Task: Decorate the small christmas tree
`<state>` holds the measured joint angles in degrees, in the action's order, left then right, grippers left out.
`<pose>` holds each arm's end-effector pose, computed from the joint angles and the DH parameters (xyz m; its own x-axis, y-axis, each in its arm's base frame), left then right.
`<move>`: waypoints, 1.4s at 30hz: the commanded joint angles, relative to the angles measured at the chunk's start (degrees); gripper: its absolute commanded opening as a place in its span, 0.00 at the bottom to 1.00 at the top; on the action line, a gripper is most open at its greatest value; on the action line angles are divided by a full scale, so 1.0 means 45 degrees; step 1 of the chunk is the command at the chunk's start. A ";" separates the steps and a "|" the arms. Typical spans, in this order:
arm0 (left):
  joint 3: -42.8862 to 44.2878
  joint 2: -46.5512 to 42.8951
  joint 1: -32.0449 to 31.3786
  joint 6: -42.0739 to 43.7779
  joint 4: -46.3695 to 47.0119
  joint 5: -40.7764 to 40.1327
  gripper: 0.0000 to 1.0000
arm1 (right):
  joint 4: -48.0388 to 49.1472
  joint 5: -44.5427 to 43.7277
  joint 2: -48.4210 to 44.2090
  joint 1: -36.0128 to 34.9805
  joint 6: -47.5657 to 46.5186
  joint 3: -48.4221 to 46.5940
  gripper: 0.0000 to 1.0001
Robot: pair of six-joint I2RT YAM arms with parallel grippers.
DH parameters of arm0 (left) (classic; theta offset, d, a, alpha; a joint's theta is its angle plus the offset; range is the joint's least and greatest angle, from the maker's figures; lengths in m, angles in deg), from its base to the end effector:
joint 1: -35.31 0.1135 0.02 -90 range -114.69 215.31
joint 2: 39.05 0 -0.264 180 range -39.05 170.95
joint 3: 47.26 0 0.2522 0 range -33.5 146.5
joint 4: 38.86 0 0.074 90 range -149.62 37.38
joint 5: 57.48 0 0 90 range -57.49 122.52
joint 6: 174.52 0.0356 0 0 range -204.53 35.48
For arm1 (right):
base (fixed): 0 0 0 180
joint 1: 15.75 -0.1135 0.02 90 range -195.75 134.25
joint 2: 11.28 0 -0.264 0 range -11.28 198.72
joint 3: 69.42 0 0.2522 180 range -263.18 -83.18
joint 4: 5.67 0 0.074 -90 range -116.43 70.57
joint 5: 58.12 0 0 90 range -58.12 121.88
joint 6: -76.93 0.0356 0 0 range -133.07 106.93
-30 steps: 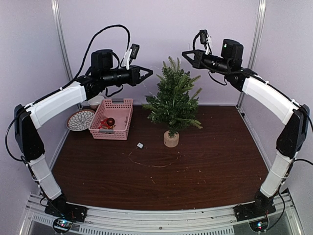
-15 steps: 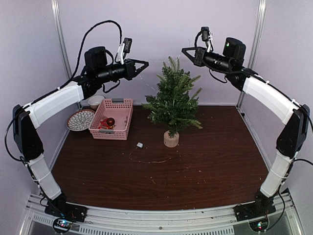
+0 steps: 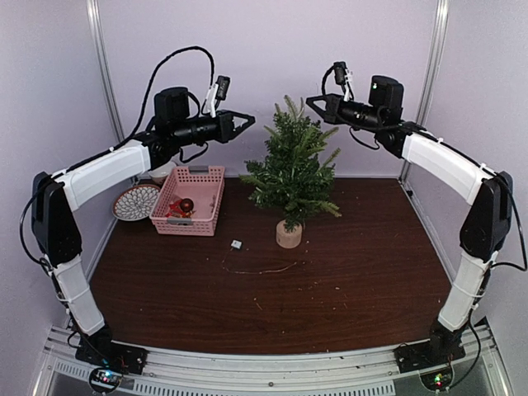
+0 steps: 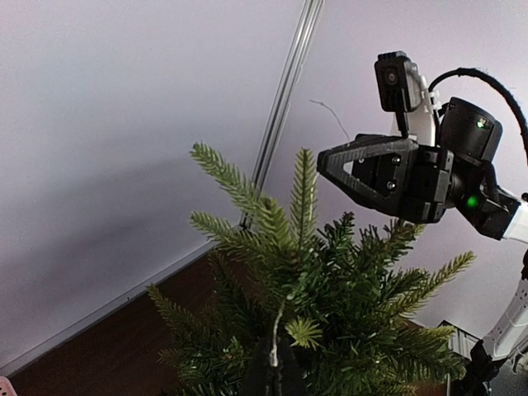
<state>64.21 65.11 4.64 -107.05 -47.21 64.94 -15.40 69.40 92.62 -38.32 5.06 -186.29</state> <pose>0.3677 -0.2402 0.3997 -0.3561 -0.1649 -0.9198 0.8176 0.4216 -0.3921 0.3899 0.1855 0.4322 -0.2199 0.1759 -0.9595 -0.8392 0.4675 0.2780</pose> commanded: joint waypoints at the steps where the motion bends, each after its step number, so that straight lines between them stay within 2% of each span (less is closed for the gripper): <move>1: -0.0181 0.0173 0.0021 0.0000 0.0184 0.0303 0.00 | 0.0074 -0.0130 -0.0152 0.0054 -0.0268 0.0603 0.00; 16: -0.1183 0.0152 -0.0057 0.0083 0.0204 0.0483 0.00 | 0.0818 -0.0212 -0.1199 0.0169 -0.0085 0.3105 0.00; 42: -0.0019 0.1394 -0.0312 0.0452 -0.1122 0.0348 0.00 | 0.0315 0.0337 -0.0278 0.0325 -0.0094 0.3080 0.02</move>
<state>61.48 70.68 3.44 -106.06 -53.29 66.12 -12.36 69.03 89.58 -36.90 4.31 -172.76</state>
